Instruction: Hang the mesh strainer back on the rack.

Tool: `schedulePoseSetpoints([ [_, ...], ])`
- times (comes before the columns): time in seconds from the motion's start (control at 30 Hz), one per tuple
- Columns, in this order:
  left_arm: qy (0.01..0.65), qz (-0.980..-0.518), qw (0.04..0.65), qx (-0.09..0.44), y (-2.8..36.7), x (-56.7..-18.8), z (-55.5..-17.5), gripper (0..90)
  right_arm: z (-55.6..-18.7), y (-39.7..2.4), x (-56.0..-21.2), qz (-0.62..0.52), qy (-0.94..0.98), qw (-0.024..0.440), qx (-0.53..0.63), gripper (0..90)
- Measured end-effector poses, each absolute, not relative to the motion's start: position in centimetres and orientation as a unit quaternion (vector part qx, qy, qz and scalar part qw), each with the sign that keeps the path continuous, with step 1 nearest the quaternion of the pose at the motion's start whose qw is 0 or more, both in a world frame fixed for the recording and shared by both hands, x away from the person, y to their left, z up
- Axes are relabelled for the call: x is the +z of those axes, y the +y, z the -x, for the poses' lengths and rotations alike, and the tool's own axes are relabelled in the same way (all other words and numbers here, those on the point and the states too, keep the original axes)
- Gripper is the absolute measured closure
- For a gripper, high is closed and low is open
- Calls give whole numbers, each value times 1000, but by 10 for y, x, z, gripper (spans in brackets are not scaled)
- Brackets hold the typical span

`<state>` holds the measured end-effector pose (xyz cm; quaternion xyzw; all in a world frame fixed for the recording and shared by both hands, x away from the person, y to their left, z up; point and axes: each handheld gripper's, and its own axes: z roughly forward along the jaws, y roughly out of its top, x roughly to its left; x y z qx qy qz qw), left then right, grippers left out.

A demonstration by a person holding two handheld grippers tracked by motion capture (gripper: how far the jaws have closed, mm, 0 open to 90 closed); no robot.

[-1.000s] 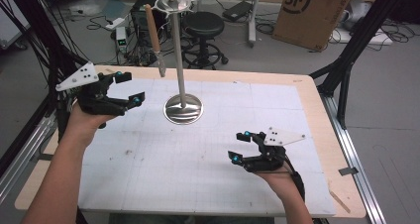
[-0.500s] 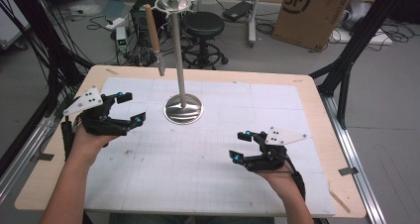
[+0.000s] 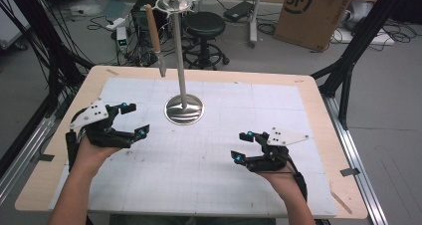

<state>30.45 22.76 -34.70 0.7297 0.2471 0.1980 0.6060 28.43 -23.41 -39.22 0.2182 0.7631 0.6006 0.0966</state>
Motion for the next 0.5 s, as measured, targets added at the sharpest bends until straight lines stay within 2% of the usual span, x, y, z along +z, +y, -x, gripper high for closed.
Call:
schedulePoseSetpoints([
  [0.5, 247, -737, 602, 183, 222, -371, -291, 123, -287, -234, -398, -228, 765, 95, 595, 256],
])
